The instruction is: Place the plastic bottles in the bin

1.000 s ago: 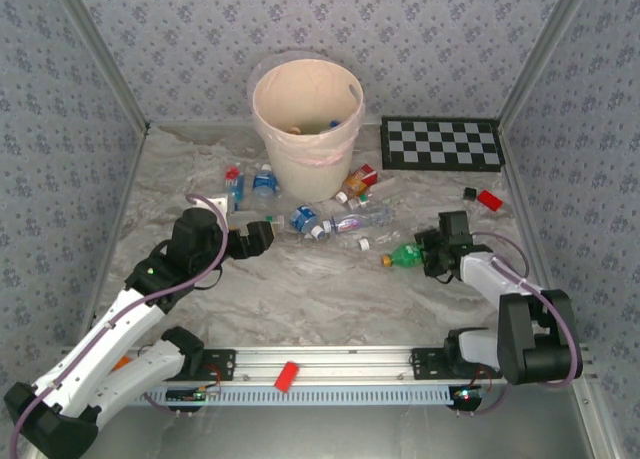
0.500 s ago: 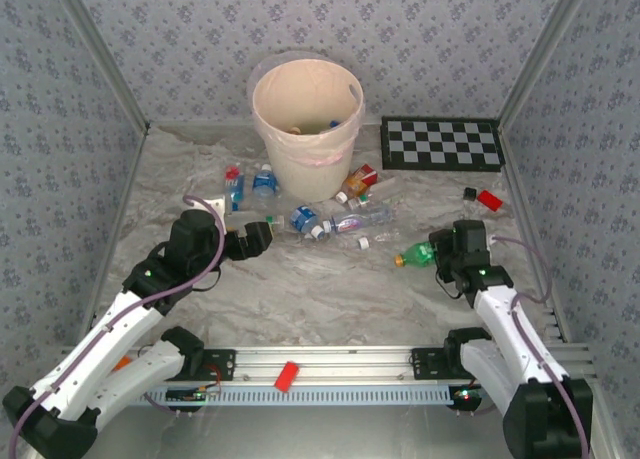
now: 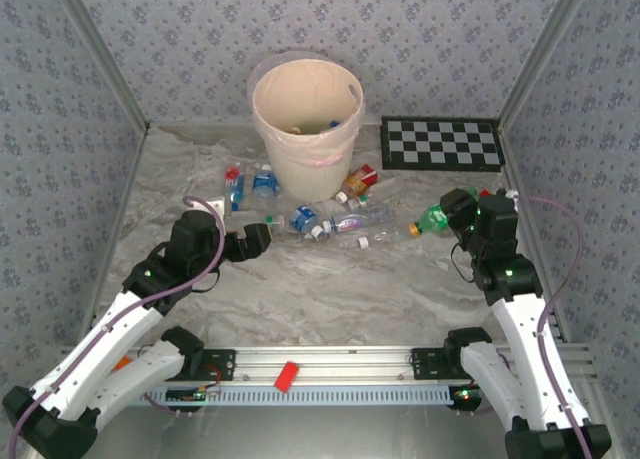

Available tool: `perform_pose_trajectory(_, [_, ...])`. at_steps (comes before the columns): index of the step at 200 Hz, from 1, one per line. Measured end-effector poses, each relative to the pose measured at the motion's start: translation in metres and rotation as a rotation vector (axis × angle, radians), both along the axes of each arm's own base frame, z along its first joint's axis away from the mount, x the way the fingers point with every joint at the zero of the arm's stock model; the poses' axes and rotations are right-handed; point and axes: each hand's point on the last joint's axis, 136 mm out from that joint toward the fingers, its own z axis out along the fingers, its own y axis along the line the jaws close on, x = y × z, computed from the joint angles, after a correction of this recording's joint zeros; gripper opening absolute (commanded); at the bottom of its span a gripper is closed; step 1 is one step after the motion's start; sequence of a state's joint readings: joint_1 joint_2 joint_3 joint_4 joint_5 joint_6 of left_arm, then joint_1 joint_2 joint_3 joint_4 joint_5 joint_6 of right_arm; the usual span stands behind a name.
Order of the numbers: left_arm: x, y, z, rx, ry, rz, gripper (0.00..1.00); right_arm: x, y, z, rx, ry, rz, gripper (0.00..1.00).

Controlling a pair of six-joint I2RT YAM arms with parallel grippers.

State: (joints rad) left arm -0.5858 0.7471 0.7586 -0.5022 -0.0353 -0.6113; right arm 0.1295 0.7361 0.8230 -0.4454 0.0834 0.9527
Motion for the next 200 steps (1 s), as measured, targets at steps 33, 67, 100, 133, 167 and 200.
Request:
perform_pose_trajectory(33, [0.002, 0.0, 0.009, -0.007, -0.018, 0.006, 1.0, 0.023, 0.038, 0.065, -0.111, -0.133, 0.141, 0.54])
perform_pose_trajectory(67, [0.002, 0.0, 0.023, -0.019, -0.042, 0.003, 1.0, 0.055, 0.091, 0.132, -0.232, -0.271, 0.27, 0.53])
perform_pose_trajectory(100, [-0.001, 0.002, 0.025, -0.013, -0.045, -0.001, 1.0, 0.092, 0.135, 0.183, -0.317, -0.377, 0.336, 0.52])
perform_pose_trajectory(133, [-0.009, 0.008, 0.028, -0.009, -0.049, 0.002, 1.0, 0.132, 0.172, 0.21, -0.37, -0.443, 0.369, 0.52])
perform_pose_trajectory(167, [-0.015, 0.014, 0.034, -0.02, -0.071, 0.008, 1.0, 0.17, 0.216, 0.228, -0.423, -0.503, 0.413, 0.55])
perform_pose_trajectory(200, [-0.021, 0.019, 0.036, -0.021, -0.077, 0.012, 1.0, 0.203, 0.25, 0.238, -0.446, -0.546, 0.441, 0.55])
